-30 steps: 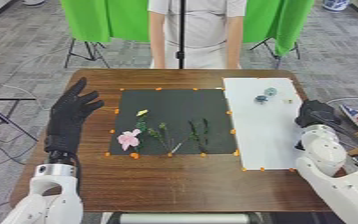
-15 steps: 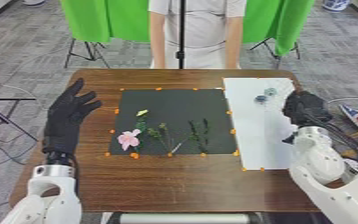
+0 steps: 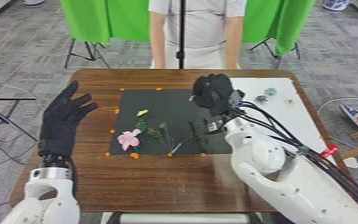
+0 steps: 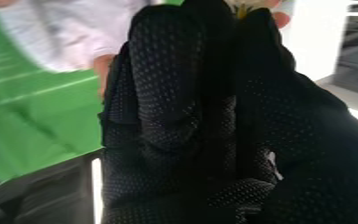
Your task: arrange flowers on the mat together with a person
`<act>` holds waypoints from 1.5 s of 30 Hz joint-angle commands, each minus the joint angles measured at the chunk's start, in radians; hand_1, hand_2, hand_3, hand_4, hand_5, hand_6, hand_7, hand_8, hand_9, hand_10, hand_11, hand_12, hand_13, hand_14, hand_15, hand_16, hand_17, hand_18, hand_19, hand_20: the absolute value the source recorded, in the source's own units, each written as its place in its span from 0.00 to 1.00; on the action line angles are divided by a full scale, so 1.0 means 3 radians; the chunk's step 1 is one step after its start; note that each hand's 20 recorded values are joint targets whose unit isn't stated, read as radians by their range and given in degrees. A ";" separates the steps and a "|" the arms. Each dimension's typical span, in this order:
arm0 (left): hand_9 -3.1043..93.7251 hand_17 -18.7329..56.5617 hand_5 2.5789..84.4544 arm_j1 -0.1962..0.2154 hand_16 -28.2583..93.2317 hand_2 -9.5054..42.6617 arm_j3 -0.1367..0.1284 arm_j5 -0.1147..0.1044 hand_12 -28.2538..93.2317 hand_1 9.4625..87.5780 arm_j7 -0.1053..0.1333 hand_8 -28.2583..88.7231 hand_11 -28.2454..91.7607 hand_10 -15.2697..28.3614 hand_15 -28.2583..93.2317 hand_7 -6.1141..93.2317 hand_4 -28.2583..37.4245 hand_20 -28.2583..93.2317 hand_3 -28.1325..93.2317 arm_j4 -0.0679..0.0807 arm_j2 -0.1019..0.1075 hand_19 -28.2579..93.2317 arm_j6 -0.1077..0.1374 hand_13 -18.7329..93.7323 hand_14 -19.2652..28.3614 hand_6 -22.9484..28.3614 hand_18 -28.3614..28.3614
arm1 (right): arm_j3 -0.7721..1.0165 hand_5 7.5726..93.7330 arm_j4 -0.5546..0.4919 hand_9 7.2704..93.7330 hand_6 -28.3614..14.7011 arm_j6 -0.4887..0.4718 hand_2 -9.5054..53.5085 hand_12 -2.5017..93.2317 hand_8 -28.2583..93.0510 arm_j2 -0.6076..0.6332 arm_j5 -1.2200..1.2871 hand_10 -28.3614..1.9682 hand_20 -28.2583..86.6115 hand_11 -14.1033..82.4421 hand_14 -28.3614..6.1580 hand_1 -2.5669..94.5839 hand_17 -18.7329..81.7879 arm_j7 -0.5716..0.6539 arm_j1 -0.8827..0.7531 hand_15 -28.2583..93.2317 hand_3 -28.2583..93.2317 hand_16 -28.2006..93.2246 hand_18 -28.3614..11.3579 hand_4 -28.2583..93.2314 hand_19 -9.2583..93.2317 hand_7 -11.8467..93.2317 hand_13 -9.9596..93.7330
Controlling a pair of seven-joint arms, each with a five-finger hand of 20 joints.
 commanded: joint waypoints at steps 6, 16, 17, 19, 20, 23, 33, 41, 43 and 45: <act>0.43 0.14 0.40 0.0014 0.16 0.31 -0.0018 0.0015 0.31 0.16 -0.0075 0.17 0.44 0.77 0.66 0.16 0.00 0.36 0.89 0.0002 -0.0028 0.62 0.0004 0.43 0.95 0.55 0.92 | -0.0692 0.86 0.0156 1.00 0.77 -0.0310 0.00 0.39 0.25 -0.0131 -0.0248 0.79 0.43 0.38 0.75 0.62 0.55 -0.0299 0.0326 0.65 0.77 0.43 0.33 0.00 0.86 0.35 0.94; 0.43 0.14 0.40 -0.0028 0.16 0.31 0.0014 -0.0005 0.31 0.16 -0.0043 0.17 0.44 0.77 0.66 0.16 0.00 0.36 0.89 0.0018 0.0004 0.62 0.0006 0.43 0.95 0.55 0.92 | -0.1127 0.85 0.0423 0.97 0.78 -0.0365 0.00 0.38 0.24 -0.0274 -0.0429 0.77 0.44 0.44 0.73 0.61 0.54 -0.0118 0.0714 0.68 0.77 0.43 0.33 0.00 0.85 0.35 0.93; 0.43 0.14 0.40 -0.0032 0.16 0.31 0.0019 -0.0011 0.31 0.16 -0.0034 0.17 0.44 0.77 0.66 0.16 0.00 0.36 0.89 0.0019 0.0008 0.62 0.0012 0.43 0.95 0.55 0.92 | -0.1146 0.85 0.0446 0.97 0.78 -0.0380 0.00 0.38 0.24 -0.0293 -0.0425 0.77 0.44 0.45 0.73 0.61 0.54 -0.0112 0.0745 0.68 0.77 0.43 0.33 0.00 0.85 0.35 0.93; 0.43 0.14 0.40 -0.0048 0.16 0.31 0.0028 -0.0017 0.31 0.16 -0.0033 0.17 0.44 0.77 0.65 0.16 0.00 0.36 0.89 0.0027 0.0012 0.62 0.0006 0.42 0.95 0.55 0.91 | -0.1190 0.85 0.0491 0.97 0.77 -0.0433 0.00 0.37 0.24 -0.0330 -0.0440 0.77 0.44 0.45 0.73 0.61 0.54 -0.0069 0.0802 0.69 0.77 0.43 0.33 0.00 0.85 0.34 0.92; 0.43 0.14 0.40 -0.0057 0.16 0.31 0.0034 -0.0018 0.31 0.16 -0.0027 0.17 0.44 0.77 0.65 0.16 0.00 0.36 0.89 0.0030 0.0012 0.62 0.0004 0.42 0.95 0.55 0.91 | -0.1185 0.85 0.0510 0.97 0.77 -0.0466 0.00 0.37 0.24 -0.0348 -0.0459 0.77 0.44 0.45 0.73 0.61 0.54 -0.0070 0.0808 0.69 0.77 0.43 0.33 0.00 0.84 0.34 0.92; 0.43 0.14 0.40 -0.0081 0.16 0.31 0.0049 -0.0026 0.31 0.16 -0.0025 0.17 0.44 0.77 0.66 0.16 0.00 0.36 0.89 0.0039 0.0017 0.62 0.0007 0.42 0.95 0.55 0.91 | -0.1185 0.84 0.0526 0.96 0.77 -0.0552 0.00 0.37 0.24 -0.0373 -0.0481 0.77 0.44 0.46 0.73 0.60 0.54 -0.0068 0.0819 0.69 0.77 0.43 0.33 0.00 0.84 0.34 0.92; 0.43 0.14 0.40 -0.0059 0.16 0.31 0.0048 -0.0038 0.31 0.17 -0.0008 0.17 0.44 0.77 0.66 0.16 0.00 0.36 0.90 0.0036 0.0036 0.62 0.0024 0.43 0.95 0.55 0.91 | -0.1243 0.82 0.0514 0.94 0.76 -0.0661 0.00 0.36 0.23 -0.0378 -0.0626 0.75 0.44 0.47 0.72 0.58 0.52 -0.0098 0.0832 0.70 0.77 0.42 0.31 0.00 0.81 0.31 0.91; 0.43 0.14 0.40 -0.0062 0.16 0.31 0.0073 -0.0069 0.31 0.17 0.0030 0.17 0.44 0.77 0.66 0.16 0.00 0.36 0.89 0.0039 0.0068 0.62 0.0044 0.43 0.95 0.55 0.91 | -0.1286 0.81 0.0506 0.93 0.76 -0.0732 0.00 0.36 0.23 -0.0384 -0.0628 0.74 0.44 0.47 0.72 0.56 0.51 -0.0103 0.0874 0.71 0.77 0.42 0.31 0.00 0.80 0.30 0.89; 0.43 0.14 0.40 -0.0062 0.16 0.31 0.0080 -0.0077 0.31 0.18 0.0040 0.17 0.44 0.77 0.66 0.16 0.00 0.36 0.90 0.0041 0.0079 0.62 0.0045 0.43 0.95 0.55 0.91 | -0.1281 0.80 0.0501 0.92 0.77 -0.0768 0.00 0.36 0.23 -0.0389 -0.0638 0.74 0.44 0.47 0.72 0.56 0.51 -0.0091 0.0879 0.71 0.77 0.42 0.30 0.00 0.80 0.30 0.89; 0.43 0.14 0.40 -0.0055 0.16 0.31 0.0078 -0.0069 0.31 0.18 0.0040 0.17 0.44 0.77 0.66 0.16 0.00 0.36 0.89 0.0041 0.0070 0.62 0.0041 0.42 0.95 0.55 0.91 | -0.1280 0.79 0.0487 0.92 0.76 -0.0791 0.00 0.36 0.23 -0.0385 -0.0623 0.74 0.45 0.47 0.71 0.55 0.51 -0.0078 0.0878 0.71 0.77 0.42 0.30 0.00 0.80 0.30 0.89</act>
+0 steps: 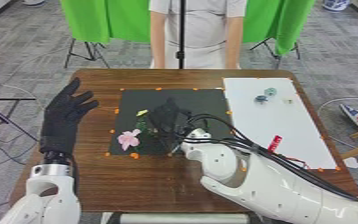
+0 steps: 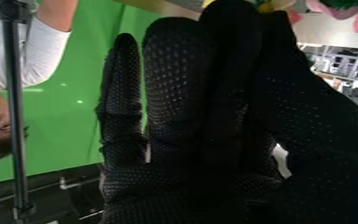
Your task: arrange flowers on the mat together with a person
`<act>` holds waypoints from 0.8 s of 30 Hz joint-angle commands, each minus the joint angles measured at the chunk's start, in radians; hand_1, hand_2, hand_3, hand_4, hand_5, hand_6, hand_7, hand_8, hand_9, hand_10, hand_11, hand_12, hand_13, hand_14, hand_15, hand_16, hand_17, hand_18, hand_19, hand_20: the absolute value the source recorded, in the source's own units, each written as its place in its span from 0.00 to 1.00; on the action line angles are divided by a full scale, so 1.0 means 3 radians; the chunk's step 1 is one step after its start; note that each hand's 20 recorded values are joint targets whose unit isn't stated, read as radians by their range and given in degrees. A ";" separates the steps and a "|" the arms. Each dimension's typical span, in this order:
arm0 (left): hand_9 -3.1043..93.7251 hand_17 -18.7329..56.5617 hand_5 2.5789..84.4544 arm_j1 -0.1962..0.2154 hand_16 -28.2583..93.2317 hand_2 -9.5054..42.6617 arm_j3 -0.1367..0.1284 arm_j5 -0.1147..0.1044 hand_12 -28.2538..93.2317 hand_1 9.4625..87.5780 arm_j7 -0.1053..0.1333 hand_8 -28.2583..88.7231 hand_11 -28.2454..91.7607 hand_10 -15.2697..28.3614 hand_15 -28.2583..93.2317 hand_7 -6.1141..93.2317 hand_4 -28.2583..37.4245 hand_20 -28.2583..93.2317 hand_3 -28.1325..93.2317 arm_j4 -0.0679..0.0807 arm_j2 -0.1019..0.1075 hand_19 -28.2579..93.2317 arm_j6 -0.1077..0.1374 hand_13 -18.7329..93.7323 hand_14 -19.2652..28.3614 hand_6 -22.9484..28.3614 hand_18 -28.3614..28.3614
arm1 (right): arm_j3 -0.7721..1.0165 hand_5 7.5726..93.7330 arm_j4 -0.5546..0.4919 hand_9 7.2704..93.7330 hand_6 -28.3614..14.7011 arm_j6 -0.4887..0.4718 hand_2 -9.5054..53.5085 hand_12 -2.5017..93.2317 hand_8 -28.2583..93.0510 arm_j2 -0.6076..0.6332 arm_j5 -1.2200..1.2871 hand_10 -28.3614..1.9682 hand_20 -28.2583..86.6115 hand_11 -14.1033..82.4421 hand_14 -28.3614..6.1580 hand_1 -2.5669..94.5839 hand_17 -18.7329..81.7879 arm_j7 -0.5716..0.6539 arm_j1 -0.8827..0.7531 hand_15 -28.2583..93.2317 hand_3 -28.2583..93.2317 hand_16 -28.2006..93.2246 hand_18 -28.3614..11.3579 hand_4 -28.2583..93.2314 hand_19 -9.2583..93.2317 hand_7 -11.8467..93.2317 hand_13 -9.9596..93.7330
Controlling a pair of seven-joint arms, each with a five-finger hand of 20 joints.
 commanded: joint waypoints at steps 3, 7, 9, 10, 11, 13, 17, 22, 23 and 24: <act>0.43 0.14 0.40 0.0051 0.16 0.31 0.0031 -0.0057 0.31 0.18 0.0066 0.17 0.44 0.76 0.66 0.16 0.00 0.36 0.90 0.0020 0.0035 0.62 0.0050 0.42 0.95 0.55 0.91 | 0.0002 0.75 -0.0056 0.91 0.75 -0.0136 0.00 0.37 0.22 -0.0036 0.0000 0.74 0.46 0.46 0.71 0.54 0.51 0.0031 0.0064 0.71 0.79 0.41 0.30 0.00 0.79 0.30 0.88; 0.43 0.14 0.40 0.0051 0.16 0.30 0.0025 -0.0045 0.31 0.18 0.0050 0.17 0.44 0.77 0.66 0.16 0.00 0.36 0.90 0.0018 0.0027 0.62 0.0048 0.42 0.95 0.55 0.91 | 0.0015 0.72 -0.0064 0.91 0.74 -0.0167 0.00 0.38 0.21 -0.0042 -0.0008 0.74 0.46 0.45 0.70 0.52 0.50 0.0029 0.0052 0.72 0.80 0.41 0.29 0.00 0.79 0.30 0.88; 0.43 0.14 0.40 0.0051 0.16 0.30 0.0020 -0.0035 0.31 0.18 0.0046 0.17 0.44 0.77 0.66 0.16 0.00 0.36 0.90 0.0020 0.0023 0.62 0.0042 0.42 0.95 0.55 0.91 | 0.0018 0.70 -0.0062 0.90 0.74 -0.0162 0.00 0.38 0.20 -0.0049 -0.0008 0.74 0.46 0.46 0.70 0.52 0.50 0.0020 0.0053 0.72 0.80 0.41 0.29 0.00 0.79 0.30 0.88; 0.43 0.14 0.40 0.0042 0.16 0.30 0.0025 -0.0040 0.31 0.18 0.0040 0.17 0.44 0.77 0.66 0.16 0.00 0.36 0.90 0.0024 0.0026 0.62 0.0045 0.42 0.95 0.55 0.91 | 0.0024 0.70 -0.0064 0.90 0.74 -0.0175 0.00 0.38 0.19 -0.0053 -0.0013 0.74 0.46 0.46 0.70 0.52 0.50 0.0015 0.0051 0.72 0.80 0.41 0.29 0.00 0.79 0.30 0.87; 0.43 0.14 0.40 0.0049 0.16 0.30 0.0026 -0.0043 0.31 0.18 0.0045 0.17 0.45 0.77 0.66 0.16 0.00 0.36 0.90 0.0021 0.0029 0.62 0.0044 0.42 0.95 0.55 0.91 | 0.0014 0.70 -0.0066 0.90 0.74 -0.0170 0.00 0.38 0.19 -0.0052 -0.0012 0.74 0.46 0.46 0.70 0.52 0.50 0.0027 0.0057 0.72 0.80 0.41 0.29 0.00 0.79 0.30 0.87; 0.43 0.14 0.40 0.0051 0.16 0.30 0.0038 -0.0050 0.31 0.18 0.0053 0.17 0.45 0.77 0.66 0.16 0.00 0.36 0.90 0.0020 0.0040 0.62 0.0052 0.42 0.95 0.55 0.91 | 0.0030 0.69 -0.0068 0.89 0.74 -0.0182 0.00 0.38 0.18 -0.0060 -0.0009 0.74 0.46 0.46 0.70 0.52 0.50 0.0017 0.0052 0.72 0.80 0.41 0.29 0.00 0.79 0.30 0.87; 0.43 0.14 0.40 0.0091 0.16 0.30 0.0030 -0.0056 0.31 0.18 0.0062 0.17 0.45 0.77 0.66 0.16 0.01 0.36 0.90 0.0009 0.0039 0.62 0.0067 0.42 0.95 0.55 0.91 | 0.0129 0.69 -0.0133 0.89 0.74 -0.0172 0.00 0.37 0.16 -0.0070 0.0070 0.74 0.47 0.46 0.70 0.51 0.50 0.0010 -0.0006 0.72 0.80 0.41 0.29 0.00 0.79 0.30 0.87; 0.43 0.14 0.40 0.0115 0.16 0.30 0.0043 -0.0090 0.31 0.18 0.0126 0.17 0.45 0.77 0.66 0.16 0.00 0.36 0.89 0.0005 0.0069 0.62 0.0103 0.42 0.95 0.55 0.91 | 0.0417 0.68 -0.0416 0.88 0.73 -0.0145 0.00 0.36 0.15 -0.0034 0.0597 0.72 0.47 0.48 0.69 0.50 0.49 0.0071 -0.0071 0.72 0.81 0.41 0.28 0.00 0.79 0.30 0.86; 0.43 0.14 0.40 0.0115 0.16 0.30 0.0045 -0.0100 0.31 0.18 0.0133 0.17 0.45 0.77 0.66 0.16 0.00 0.36 0.89 0.0005 0.0071 0.62 0.0107 0.42 0.95 0.55 0.91 | 0.0526 0.68 -0.0501 0.87 0.73 -0.0134 0.00 0.35 0.14 -0.0020 0.0780 0.71 0.47 0.49 0.68 0.49 0.49 0.0080 -0.0114 0.72 0.81 0.41 0.28 0.00 0.79 0.30 0.86; 0.43 0.14 0.40 0.0109 0.16 0.30 0.0056 -0.0109 0.31 0.18 0.0147 0.17 0.44 0.77 0.66 0.16 0.00 0.36 0.89 0.0007 0.0073 0.62 0.0113 0.42 0.95 0.55 0.91 | 0.0665 0.68 -0.0596 0.86 0.73 -0.0134 0.00 0.34 0.13 -0.0008 0.0957 0.70 0.47 0.50 0.67 0.48 0.49 0.0096 -0.0189 0.72 0.82 0.41 0.28 0.00 0.79 0.30 0.85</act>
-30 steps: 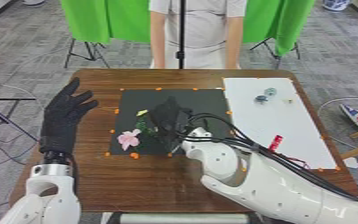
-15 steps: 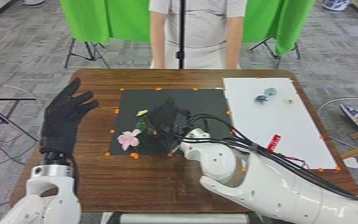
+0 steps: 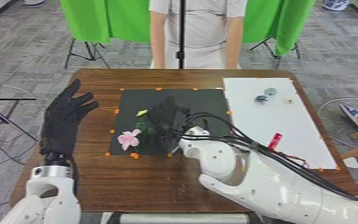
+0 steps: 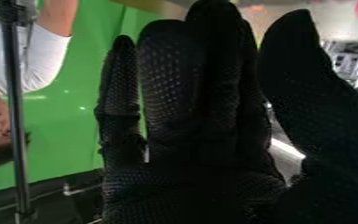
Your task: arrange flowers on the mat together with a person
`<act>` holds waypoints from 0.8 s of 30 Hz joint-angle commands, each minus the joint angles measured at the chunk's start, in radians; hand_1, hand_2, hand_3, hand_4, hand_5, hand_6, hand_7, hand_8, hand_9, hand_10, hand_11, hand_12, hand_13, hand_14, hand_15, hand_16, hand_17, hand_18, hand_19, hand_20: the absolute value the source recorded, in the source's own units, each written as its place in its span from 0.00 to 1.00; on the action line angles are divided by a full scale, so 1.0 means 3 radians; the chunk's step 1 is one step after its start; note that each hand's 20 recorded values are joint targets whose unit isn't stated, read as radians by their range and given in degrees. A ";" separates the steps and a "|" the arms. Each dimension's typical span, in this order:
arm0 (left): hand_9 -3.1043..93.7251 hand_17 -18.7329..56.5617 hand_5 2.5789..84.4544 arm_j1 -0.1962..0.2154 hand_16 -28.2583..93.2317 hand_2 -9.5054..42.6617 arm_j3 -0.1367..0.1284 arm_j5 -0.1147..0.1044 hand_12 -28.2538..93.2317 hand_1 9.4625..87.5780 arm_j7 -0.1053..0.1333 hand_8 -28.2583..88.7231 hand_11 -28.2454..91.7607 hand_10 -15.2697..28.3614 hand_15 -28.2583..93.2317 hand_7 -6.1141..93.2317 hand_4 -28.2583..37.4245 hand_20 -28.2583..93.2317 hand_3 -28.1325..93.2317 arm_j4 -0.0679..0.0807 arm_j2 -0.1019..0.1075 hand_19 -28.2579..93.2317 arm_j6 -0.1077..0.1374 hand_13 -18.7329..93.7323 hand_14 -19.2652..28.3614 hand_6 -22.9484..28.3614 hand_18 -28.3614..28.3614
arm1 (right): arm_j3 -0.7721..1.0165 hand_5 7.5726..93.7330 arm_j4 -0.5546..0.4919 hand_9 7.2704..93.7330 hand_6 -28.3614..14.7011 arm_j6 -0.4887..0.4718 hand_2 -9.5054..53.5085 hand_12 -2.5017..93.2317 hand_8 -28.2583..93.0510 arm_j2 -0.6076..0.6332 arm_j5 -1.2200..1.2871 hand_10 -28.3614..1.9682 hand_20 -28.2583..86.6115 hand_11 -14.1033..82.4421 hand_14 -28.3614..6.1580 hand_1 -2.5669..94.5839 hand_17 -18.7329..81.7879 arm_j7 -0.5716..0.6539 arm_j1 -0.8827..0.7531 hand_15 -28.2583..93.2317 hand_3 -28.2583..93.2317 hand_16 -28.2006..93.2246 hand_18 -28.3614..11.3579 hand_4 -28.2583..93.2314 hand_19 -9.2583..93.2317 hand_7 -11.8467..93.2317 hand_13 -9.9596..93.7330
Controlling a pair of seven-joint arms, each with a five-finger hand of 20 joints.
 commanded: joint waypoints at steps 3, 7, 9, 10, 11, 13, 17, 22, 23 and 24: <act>0.43 0.14 0.40 0.0077 0.16 0.30 0.0023 -0.0059 0.31 0.17 0.0074 0.17 0.44 0.77 0.66 0.16 0.00 0.36 0.89 0.0008 0.0026 0.62 0.0072 0.42 0.95 0.55 0.91 | 0.1065 0.68 -0.0737 0.84 0.72 0.0023 0.00 0.30 0.13 0.0037 0.1479 0.65 0.47 0.52 0.64 0.45 0.47 0.0080 -0.0451 0.72 0.84 0.40 0.27 0.00 0.79 0.30 0.83; 0.43 0.14 0.40 0.0087 0.16 0.30 0.0005 -0.0050 0.31 0.16 0.0068 0.17 0.44 0.77 0.66 0.16 0.00 0.36 0.89 0.0006 0.0010 0.62 0.0076 0.42 0.95 0.55 0.91 | 0.1854 0.65 -0.0981 0.77 0.70 0.0024 0.00 0.23 0.13 0.0013 0.2480 0.56 0.46 0.49 0.56 0.41 0.43 -0.0029 -0.0943 0.71 0.84 0.38 0.26 0.03 0.78 0.29 0.77; 0.43 0.14 0.40 0.0089 0.16 0.31 0.0006 -0.0043 0.31 0.16 0.0054 0.17 0.44 0.77 0.66 0.16 0.00 0.36 0.89 0.0009 0.0000 0.62 0.0072 0.42 0.95 0.55 0.91 | 0.2299 0.64 -0.1066 0.74 0.70 -0.0085 0.00 0.22 0.13 -0.0064 0.3103 0.55 0.46 0.48 0.54 0.40 0.42 -0.0081 -0.1224 0.71 0.84 0.38 0.26 0.03 0.77 0.29 0.74; 0.43 0.14 0.40 0.0100 0.16 0.31 0.0005 -0.0051 0.31 0.16 0.0061 0.17 0.44 0.77 0.66 0.16 0.00 0.36 0.89 0.0007 0.0002 0.62 0.0073 0.42 0.95 0.55 0.91 | 0.2449 0.63 -0.1115 0.73 0.70 -0.0028 0.00 0.22 0.13 -0.0068 0.3334 0.54 0.46 0.47 0.53 0.40 0.41 -0.0042 -0.1348 0.71 0.84 0.37 0.26 0.03 0.76 0.29 0.73; 0.43 0.14 0.40 0.0093 0.16 0.31 0.0016 -0.0056 0.31 0.16 0.0064 0.17 0.44 0.76 0.66 0.16 0.00 0.36 0.89 0.0011 -0.0001 0.62 0.0074 0.42 0.95 0.55 0.91 | 0.2602 0.62 -0.1153 0.71 0.70 0.0049 0.01 0.21 0.13 -0.0065 0.3529 0.53 0.46 0.46 0.52 0.39 0.40 -0.0065 -0.1490 0.71 0.85 0.37 0.26 0.03 0.76 0.29 0.71; 0.43 0.14 0.40 0.0090 0.16 0.31 0.0030 -0.0075 0.31 0.15 0.0108 0.17 0.44 0.77 0.66 0.16 0.00 0.36 0.89 0.0015 0.0017 0.62 0.0092 0.42 0.95 0.55 0.91 | 0.2914 0.60 -0.1151 0.68 0.70 -0.0010 0.03 0.20 0.12 -0.0069 0.3874 0.51 0.46 0.43 0.49 0.36 0.37 -0.0258 -0.1734 0.70 0.85 0.36 0.26 0.03 0.73 0.29 0.68; 0.43 0.14 0.40 0.0105 0.16 0.31 0.0054 -0.0097 0.31 0.15 0.0175 0.17 0.44 0.76 0.65 0.16 0.00 0.36 0.89 0.0019 0.0050 0.62 0.0117 0.42 0.95 0.55 0.91 | 0.3372 0.54 -0.1060 0.60 0.69 0.0141 0.15 0.18 0.12 0.0046 0.5019 0.49 0.41 0.36 0.41 0.31 0.32 -0.0449 -0.2190 0.62 0.86 0.33 0.22 0.02 0.58 0.29 0.61; 0.43 0.14 0.40 0.0086 0.16 0.31 0.0065 -0.0067 0.31 0.15 0.0180 0.17 0.43 0.75 0.64 0.15 0.00 0.36 0.89 0.0060 0.0045 0.62 0.0148 0.42 0.94 0.54 0.92 | 0.3737 0.49 -0.1034 0.52 0.70 0.0045 0.19 0.17 0.12 -0.0057 0.5558 0.49 0.39 0.31 0.36 0.28 0.26 -0.0533 -0.2542 0.55 0.87 0.32 0.19 0.01 0.53 0.28 0.54; 0.43 0.14 0.40 0.0086 0.16 0.31 0.0072 -0.0090 0.31 0.15 0.0183 0.17 0.43 0.75 0.63 0.15 0.00 0.36 0.89 0.0073 0.0044 0.62 0.0168 0.42 0.94 0.54 0.92 | 0.3782 0.47 -0.1044 0.50 0.70 0.0060 0.19 0.17 0.12 -0.0117 0.5567 0.49 0.39 0.30 0.35 0.27 0.25 -0.0551 -0.2593 0.53 0.86 0.32 0.18 0.01 0.53 0.28 0.52; 0.43 0.14 0.40 0.0075 0.16 0.31 0.0091 -0.0136 0.31 0.15 0.0211 0.17 0.43 0.75 0.63 0.15 0.00 0.36 0.89 0.0078 0.0044 0.62 0.0187 0.42 0.94 0.53 0.92 | 0.3812 0.46 -0.1054 0.49 0.70 0.0089 0.20 0.17 0.13 -0.0154 0.5580 0.49 0.39 0.29 0.35 0.27 0.24 -0.0595 -0.2644 0.52 0.86 0.32 0.17 0.01 0.52 0.28 0.51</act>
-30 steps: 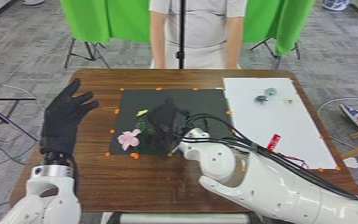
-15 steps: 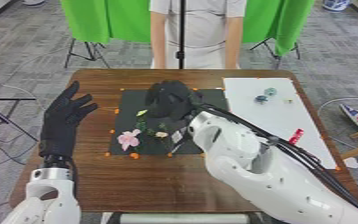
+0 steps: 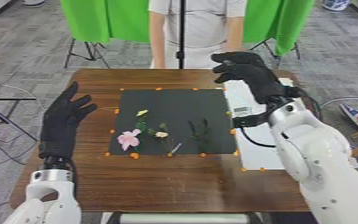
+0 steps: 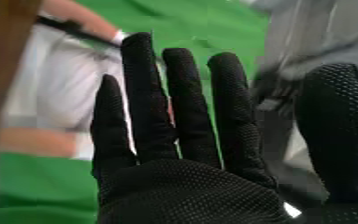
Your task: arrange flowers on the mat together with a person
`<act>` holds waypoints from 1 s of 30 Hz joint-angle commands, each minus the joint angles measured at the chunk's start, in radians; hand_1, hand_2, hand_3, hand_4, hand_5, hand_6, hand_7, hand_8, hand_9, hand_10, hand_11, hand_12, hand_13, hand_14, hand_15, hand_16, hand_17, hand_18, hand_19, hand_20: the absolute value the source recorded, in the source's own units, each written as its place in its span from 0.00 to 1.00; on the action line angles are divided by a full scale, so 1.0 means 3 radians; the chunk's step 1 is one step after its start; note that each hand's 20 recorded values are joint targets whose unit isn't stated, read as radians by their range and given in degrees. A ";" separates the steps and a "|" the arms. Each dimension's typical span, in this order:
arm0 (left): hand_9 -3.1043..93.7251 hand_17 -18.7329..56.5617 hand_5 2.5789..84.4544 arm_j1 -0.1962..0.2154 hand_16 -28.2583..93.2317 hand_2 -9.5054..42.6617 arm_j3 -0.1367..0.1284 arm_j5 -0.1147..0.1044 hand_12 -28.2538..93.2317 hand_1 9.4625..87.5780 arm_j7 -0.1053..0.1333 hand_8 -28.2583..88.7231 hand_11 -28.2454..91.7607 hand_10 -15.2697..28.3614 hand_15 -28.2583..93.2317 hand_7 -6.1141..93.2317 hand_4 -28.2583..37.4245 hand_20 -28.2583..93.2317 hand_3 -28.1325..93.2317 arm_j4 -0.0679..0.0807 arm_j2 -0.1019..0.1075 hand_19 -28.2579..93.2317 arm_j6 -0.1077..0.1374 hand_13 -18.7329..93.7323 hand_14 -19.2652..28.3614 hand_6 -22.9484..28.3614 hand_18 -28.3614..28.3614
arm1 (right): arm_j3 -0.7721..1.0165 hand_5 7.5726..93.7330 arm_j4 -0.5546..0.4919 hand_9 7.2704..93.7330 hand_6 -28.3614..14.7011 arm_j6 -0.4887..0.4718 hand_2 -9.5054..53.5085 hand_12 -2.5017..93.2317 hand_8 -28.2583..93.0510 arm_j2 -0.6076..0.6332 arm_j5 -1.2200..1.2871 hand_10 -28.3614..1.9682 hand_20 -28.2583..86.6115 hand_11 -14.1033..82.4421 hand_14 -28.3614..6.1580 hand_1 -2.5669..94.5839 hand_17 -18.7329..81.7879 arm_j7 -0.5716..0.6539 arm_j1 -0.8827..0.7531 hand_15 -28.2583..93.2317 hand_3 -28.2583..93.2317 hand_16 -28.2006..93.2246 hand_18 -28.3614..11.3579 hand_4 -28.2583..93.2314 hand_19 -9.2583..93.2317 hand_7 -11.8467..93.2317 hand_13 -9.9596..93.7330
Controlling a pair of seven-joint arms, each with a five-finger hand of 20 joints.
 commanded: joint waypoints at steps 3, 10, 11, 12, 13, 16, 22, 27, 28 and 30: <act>0.43 0.14 0.40 0.0015 0.16 0.31 0.0052 -0.0032 0.31 0.15 0.0041 0.17 0.42 0.75 0.62 0.15 0.00 0.36 0.89 0.0085 -0.0017 0.62 0.0090 0.42 0.93 0.53 0.92 | 0.0509 0.44 0.0091 0.46 0.70 0.0000 0.21 0.17 0.13 -0.0147 0.1660 0.49 0.39 0.27 0.34 0.26 0.23 -0.0053 -0.0700 0.50 0.87 0.33 0.17 0.01 0.52 0.27 0.49; 0.43 0.14 0.40 -0.0011 0.17 0.31 0.0017 0.0026 0.31 0.14 -0.0014 0.17 0.42 0.74 0.63 0.15 0.00 0.36 0.89 0.0086 -0.0050 0.62 0.0053 0.42 0.93 0.53 0.92 | 0.0470 0.40 0.0105 0.44 0.73 0.0287 0.22 0.18 0.13 0.0063 0.1717 0.49 0.38 0.25 0.33 0.24 0.22 -0.0494 -0.0975 0.48 0.87 0.35 0.17 0.01 0.50 0.27 0.46; 0.43 0.14 0.40 0.0003 0.17 0.31 0.0012 0.0025 0.31 0.14 0.0001 0.17 0.43 0.74 0.63 0.15 0.00 0.36 0.89 0.0084 -0.0041 0.62 0.0051 0.42 0.94 0.53 0.92 | 0.0471 0.40 0.0101 0.44 0.73 0.0309 0.22 0.18 0.13 0.0078 0.1773 0.50 0.38 0.25 0.33 0.24 0.22 -0.0545 -0.1022 0.48 0.87 0.35 0.17 0.01 0.50 0.27 0.46; 0.43 0.14 0.40 0.0000 0.17 0.31 0.0001 0.0031 0.31 0.14 -0.0015 0.17 0.43 0.75 0.63 0.15 0.00 0.36 0.89 0.0086 -0.0058 0.62 0.0036 0.42 0.94 0.53 0.92 | 0.0482 0.40 0.0092 0.44 0.73 0.0325 0.22 0.18 0.13 0.0077 0.1827 0.50 0.38 0.25 0.33 0.24 0.22 -0.0565 -0.1064 0.48 0.87 0.35 0.17 0.00 0.50 0.27 0.46; 0.43 0.14 0.40 0.0014 0.17 0.31 -0.0005 0.0012 0.31 0.14 0.0004 0.17 0.43 0.75 0.63 0.15 0.00 0.36 0.89 0.0079 -0.0058 0.62 0.0047 0.42 0.94 0.53 0.92 | 0.0493 0.40 0.0099 0.44 0.73 0.0315 0.22 0.18 0.13 0.0065 0.1850 0.50 0.38 0.26 0.33 0.24 0.22 -0.0568 -0.1076 0.48 0.87 0.35 0.18 0.00 0.50 0.27 0.46; 0.43 0.14 0.42 0.0062 0.17 0.31 -0.0094 0.0065 0.31 0.14 -0.0114 0.18 0.43 0.75 0.64 0.17 0.00 0.37 0.89 0.0063 -0.0104 0.62 -0.0042 0.42 0.95 0.55 0.92 | 0.0510 0.39 0.0105 0.44 0.74 0.0305 0.22 0.18 0.13 0.0063 0.1804 0.50 0.39 0.26 0.34 0.23 0.22 -0.0573 -0.1100 0.48 0.88 0.35 0.18 0.00 0.50 0.27 0.46; 0.43 0.14 0.42 0.0061 0.17 0.31 -0.0074 0.0037 0.31 0.14 -0.0060 0.17 0.43 0.75 0.64 0.17 0.00 0.37 0.88 0.0067 -0.0087 0.62 -0.0014 0.42 0.95 0.54 0.93 | 0.0530 0.39 0.0098 0.44 0.74 0.0259 0.23 0.18 0.12 0.0082 0.1850 0.51 0.39 0.26 0.34 0.23 0.22 -0.0580 -0.1123 0.48 0.88 0.36 0.18 0.00 0.50 0.28 0.46; 0.43 0.14 0.42 0.0056 0.17 0.31 -0.0091 0.0057 0.31 0.14 -0.0134 0.17 0.44 0.75 0.64 0.16 0.00 0.37 0.88 0.0075 -0.0132 0.62 -0.0046 0.42 0.95 0.54 0.93 | 0.0531 0.39 0.0084 0.45 0.74 0.0263 0.23 0.18 0.12 0.0028 0.1976 0.51 0.39 0.26 0.34 0.22 0.22 -0.0588 -0.1169 0.48 0.89 0.36 0.18 0.00 0.50 0.27 0.47; 0.43 0.14 0.42 0.0066 0.17 0.31 -0.0102 0.0051 0.31 0.14 -0.0151 0.17 0.44 0.75 0.64 0.16 0.00 0.37 0.88 0.0070 -0.0141 0.62 -0.0049 0.42 0.95 0.54 0.93 | 0.0521 0.39 0.0083 0.45 0.74 0.0265 0.23 0.18 0.12 0.0021 0.1959 0.51 0.39 0.26 0.34 0.22 0.22 -0.0585 -0.1167 0.48 0.89 0.36 0.18 0.00 0.50 0.27 0.47; 0.43 0.14 0.42 0.0099 0.17 0.31 -0.0131 0.0097 0.31 0.14 -0.0174 0.17 0.44 0.76 0.64 0.16 0.00 0.37 0.88 0.0055 -0.0155 0.62 -0.0057 0.42 0.95 0.54 0.93 | 0.0511 0.39 0.0081 0.45 0.75 0.0273 0.23 0.18 0.12 0.0000 0.1953 0.51 0.39 0.26 0.34 0.22 0.22 -0.0591 -0.1170 0.48 0.89 0.36 0.17 0.00 0.50 0.27 0.47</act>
